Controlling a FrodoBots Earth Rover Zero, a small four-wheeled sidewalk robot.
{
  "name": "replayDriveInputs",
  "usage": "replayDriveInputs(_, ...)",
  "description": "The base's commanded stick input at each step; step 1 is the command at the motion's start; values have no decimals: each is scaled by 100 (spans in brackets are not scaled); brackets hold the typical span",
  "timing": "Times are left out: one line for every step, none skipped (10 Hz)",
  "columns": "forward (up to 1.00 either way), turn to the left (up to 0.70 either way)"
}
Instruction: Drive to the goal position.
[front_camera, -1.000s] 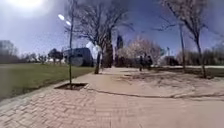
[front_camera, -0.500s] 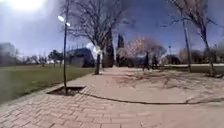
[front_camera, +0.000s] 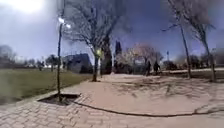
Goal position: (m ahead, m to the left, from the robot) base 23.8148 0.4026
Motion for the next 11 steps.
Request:
replayDriveInputs(91,0)
replayDriveInputs(91,0)
replayDriveInputs(91,0)
replayDriveInputs(91,0)
replayDriveInputs(91,0)
replayDriveInputs(91,0)
replayDriveInputs(91,0)
replayDriveInputs(91,0)
replayDriveInputs(91,0)
replayDriveInputs(91,0)
replayDriveInputs(91,0)
